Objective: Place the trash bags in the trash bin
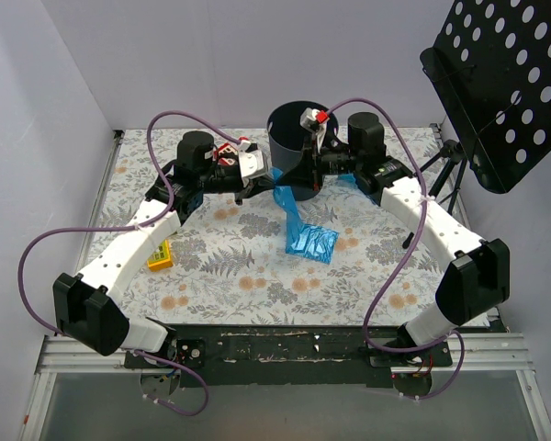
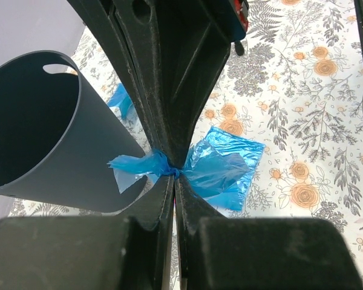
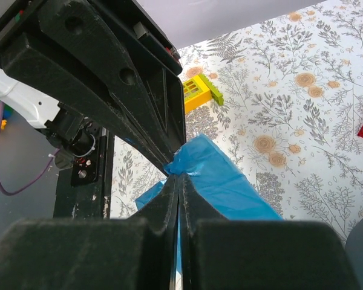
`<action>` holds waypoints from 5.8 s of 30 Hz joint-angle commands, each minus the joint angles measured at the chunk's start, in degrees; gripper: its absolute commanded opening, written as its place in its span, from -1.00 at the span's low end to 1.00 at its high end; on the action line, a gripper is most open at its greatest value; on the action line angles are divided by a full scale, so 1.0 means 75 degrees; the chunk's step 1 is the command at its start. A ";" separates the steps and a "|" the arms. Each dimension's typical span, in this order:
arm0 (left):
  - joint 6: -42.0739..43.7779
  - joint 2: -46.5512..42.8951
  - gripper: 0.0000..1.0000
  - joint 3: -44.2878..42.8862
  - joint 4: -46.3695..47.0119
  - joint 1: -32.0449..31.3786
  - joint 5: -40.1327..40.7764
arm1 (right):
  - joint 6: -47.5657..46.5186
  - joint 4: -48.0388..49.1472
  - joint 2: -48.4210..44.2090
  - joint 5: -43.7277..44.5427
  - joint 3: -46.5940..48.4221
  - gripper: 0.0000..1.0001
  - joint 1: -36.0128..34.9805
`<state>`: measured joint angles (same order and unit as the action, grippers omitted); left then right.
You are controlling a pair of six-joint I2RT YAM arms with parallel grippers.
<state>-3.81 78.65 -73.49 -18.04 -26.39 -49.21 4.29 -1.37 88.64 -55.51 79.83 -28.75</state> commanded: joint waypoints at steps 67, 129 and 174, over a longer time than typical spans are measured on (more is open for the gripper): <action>-0.0546 -0.0538 -1.00 0.0507 0.0425 -0.0044 0.0679 | 0.1044 0.1459 0.0532 -0.0380 0.0160 0.00 0.0061; -0.0698 -0.0761 -1.00 0.0612 0.0133 -0.0055 0.1779 | 0.1419 0.2010 0.0744 -0.0697 0.0172 -0.97 0.0142; -0.1563 -0.1381 -0.12 0.0471 -0.0758 0.0027 0.2062 | 0.1010 0.1999 0.0615 -0.0861 0.0008 -0.97 0.0002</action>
<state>-10.92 71.92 -67.07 -20.01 -26.63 -34.89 14.94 14.33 97.17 -61.95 79.40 -28.93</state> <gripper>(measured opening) 0.387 0.022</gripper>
